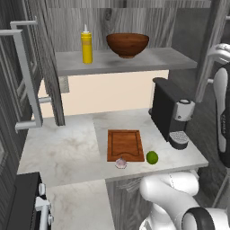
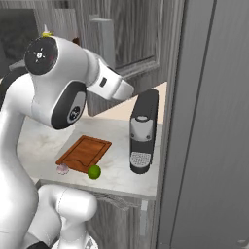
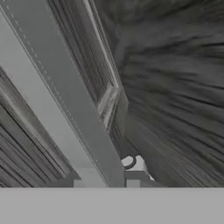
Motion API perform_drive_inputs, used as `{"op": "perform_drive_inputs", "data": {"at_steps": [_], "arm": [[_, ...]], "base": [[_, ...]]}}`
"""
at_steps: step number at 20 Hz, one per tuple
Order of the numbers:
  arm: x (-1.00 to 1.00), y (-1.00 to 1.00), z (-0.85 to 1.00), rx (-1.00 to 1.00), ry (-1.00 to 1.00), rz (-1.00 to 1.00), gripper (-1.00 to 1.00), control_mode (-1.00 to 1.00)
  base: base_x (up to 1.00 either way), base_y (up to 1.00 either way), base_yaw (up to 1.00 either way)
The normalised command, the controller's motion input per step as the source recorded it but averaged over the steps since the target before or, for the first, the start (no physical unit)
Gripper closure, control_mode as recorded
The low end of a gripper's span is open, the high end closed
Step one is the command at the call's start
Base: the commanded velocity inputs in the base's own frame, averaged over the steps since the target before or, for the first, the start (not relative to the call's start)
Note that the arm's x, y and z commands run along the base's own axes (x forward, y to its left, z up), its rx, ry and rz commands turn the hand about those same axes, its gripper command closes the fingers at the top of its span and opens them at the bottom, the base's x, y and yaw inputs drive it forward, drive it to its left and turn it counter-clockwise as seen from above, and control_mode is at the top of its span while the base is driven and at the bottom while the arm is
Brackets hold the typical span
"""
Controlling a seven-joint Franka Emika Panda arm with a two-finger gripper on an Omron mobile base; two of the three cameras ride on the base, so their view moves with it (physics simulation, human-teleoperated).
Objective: Open the cabinet. Place the bowl and condiment on the counter. Then place the lime and garlic on the cutting board.
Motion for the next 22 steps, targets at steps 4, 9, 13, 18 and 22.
{"op": "perform_drive_inputs", "data": {"at_steps": [4,9,13,18,22], "arm": [[-0.26,-0.38,0.00,0.00,-0.05,-0.08,1.00,-1.00],[-0.27,-0.05,0.00,-0.01,-0.04,-0.10,1.00,-1.00],[-0.34,-0.13,0.00,-0.01,-0.07,-0.16,1.00,-1.00],[-0.41,-0.22,0.00,0.00,-0.07,-0.14,1.00,-1.00],[-0.69,0.53,0.00,-0.03,-0.09,0.00,1.00,-1.00]], "base": [[0.00,0.00,0.00],[0.00,0.00,0.00],[0.00,0.00,0.00],[0.00,0.00,0.00],[0.00,0.00,0.00]]}}
